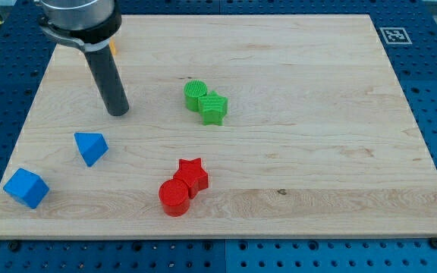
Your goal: Push the blue triangle closer to the blue cube
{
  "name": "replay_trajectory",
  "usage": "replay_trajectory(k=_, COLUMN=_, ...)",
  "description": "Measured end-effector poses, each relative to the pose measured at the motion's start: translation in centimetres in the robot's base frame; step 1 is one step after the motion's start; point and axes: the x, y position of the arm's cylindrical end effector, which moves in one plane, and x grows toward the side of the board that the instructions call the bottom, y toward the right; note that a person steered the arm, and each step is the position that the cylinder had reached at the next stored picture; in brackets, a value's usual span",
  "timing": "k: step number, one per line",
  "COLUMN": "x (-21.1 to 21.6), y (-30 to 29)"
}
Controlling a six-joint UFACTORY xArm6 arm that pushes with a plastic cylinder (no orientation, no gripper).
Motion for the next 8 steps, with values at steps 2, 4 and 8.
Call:
replay_trajectory(k=2, x=4.2, y=-1.1)
replay_trajectory(k=4, x=7.0, y=-3.0)
replay_trajectory(k=8, x=10.8, y=0.6)
